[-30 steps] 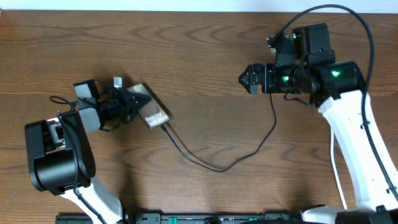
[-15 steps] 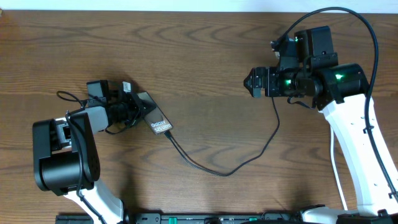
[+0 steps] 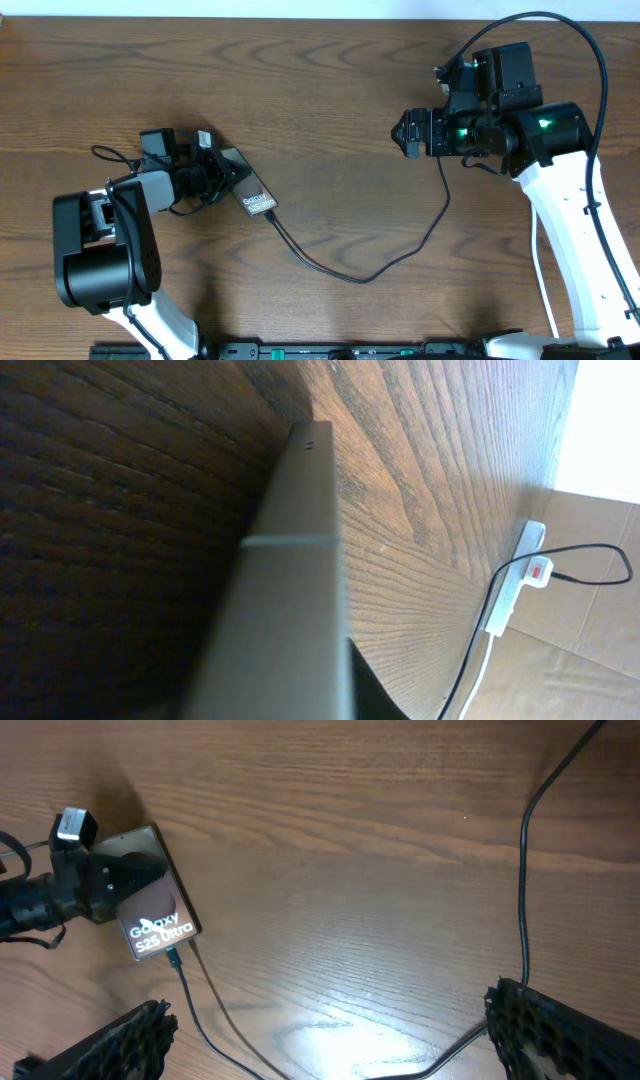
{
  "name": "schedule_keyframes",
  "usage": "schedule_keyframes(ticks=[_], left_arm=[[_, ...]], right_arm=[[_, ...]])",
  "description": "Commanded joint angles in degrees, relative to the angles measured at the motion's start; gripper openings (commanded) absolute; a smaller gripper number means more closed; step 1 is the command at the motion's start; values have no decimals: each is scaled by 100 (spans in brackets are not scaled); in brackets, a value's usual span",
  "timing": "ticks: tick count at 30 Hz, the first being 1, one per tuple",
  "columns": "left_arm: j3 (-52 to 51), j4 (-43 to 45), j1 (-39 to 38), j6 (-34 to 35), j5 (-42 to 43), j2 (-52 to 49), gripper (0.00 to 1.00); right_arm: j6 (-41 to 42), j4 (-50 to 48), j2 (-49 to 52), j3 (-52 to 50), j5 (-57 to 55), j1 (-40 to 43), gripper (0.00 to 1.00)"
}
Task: Plug charger to phone and switch on socket
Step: 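Lower the phone toward the table with the left gripper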
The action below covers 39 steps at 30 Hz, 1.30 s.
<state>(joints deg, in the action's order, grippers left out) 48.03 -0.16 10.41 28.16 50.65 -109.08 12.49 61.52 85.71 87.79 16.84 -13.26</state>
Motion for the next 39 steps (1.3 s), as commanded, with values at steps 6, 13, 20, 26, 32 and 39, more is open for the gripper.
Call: schedule_keyframes(ticks=[6,13,20,26,32,39], left_arm=[[20,-136,-11,-177,-466,-28,27],[20,-254,-11,-179,-466,-28,35],[20,-522,-11,-179,-468,-28,48],[20,-833,-11,-179,-494,-28,55],[20,-1231,-11,-179,-994,-28,63],[20,-1386,-11,-175,-1154,-28,66]], right_arm=[[-79,0,-42,66,-42,-35,99],[-81,0,-42,66,-42,-35,99],[-83,0,-42,66,-44,-35,99],[-87,2,-42,66,-42,-35,99],[-133,2,-42,66,-42,-35,99],[-144,2,-42,66,-42,-35,99]])
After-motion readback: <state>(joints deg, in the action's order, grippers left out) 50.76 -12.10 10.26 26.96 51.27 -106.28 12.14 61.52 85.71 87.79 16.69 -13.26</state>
